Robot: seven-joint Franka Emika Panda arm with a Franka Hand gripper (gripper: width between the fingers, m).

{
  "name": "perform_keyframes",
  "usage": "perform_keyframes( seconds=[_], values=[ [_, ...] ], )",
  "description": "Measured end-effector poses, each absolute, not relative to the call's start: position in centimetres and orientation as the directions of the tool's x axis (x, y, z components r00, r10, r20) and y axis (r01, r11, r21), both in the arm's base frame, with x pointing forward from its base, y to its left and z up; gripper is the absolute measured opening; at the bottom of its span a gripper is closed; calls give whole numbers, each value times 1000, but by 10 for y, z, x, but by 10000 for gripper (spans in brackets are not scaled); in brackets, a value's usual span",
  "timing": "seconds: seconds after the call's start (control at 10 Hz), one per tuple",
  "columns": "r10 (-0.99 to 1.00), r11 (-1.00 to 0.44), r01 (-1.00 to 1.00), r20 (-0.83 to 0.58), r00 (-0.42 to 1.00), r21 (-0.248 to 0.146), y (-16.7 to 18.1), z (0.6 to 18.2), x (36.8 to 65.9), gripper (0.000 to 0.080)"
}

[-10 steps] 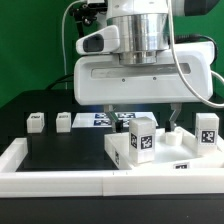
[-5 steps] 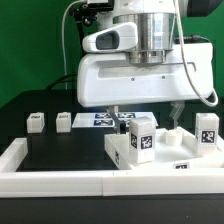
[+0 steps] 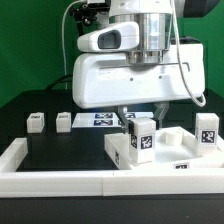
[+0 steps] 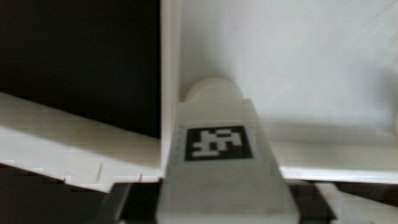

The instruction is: Assemble square table

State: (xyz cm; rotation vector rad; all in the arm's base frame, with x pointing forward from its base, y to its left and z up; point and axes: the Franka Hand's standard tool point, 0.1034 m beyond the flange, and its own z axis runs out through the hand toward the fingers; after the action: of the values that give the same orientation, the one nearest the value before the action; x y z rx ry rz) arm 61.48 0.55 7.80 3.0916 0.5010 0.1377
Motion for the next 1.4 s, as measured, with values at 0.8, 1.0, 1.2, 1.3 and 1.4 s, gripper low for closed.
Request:
perform_keyframes(
  seconds=[0.8,1.0,1.2,1.3,1.4],
  values=[
    [-110,-994,-107,97,989,-27,5,77,616,291],
    [-327,-945,-324,93,940,-52,5,76,616,291],
    [-565,-825,-562,83,821,-66,5,76,616,291],
    [-640,-769,-636,83,764,-64,6,76,616,291],
    [-740,-673,-737,80,668,-66,7,76,615,292]
  ],
)
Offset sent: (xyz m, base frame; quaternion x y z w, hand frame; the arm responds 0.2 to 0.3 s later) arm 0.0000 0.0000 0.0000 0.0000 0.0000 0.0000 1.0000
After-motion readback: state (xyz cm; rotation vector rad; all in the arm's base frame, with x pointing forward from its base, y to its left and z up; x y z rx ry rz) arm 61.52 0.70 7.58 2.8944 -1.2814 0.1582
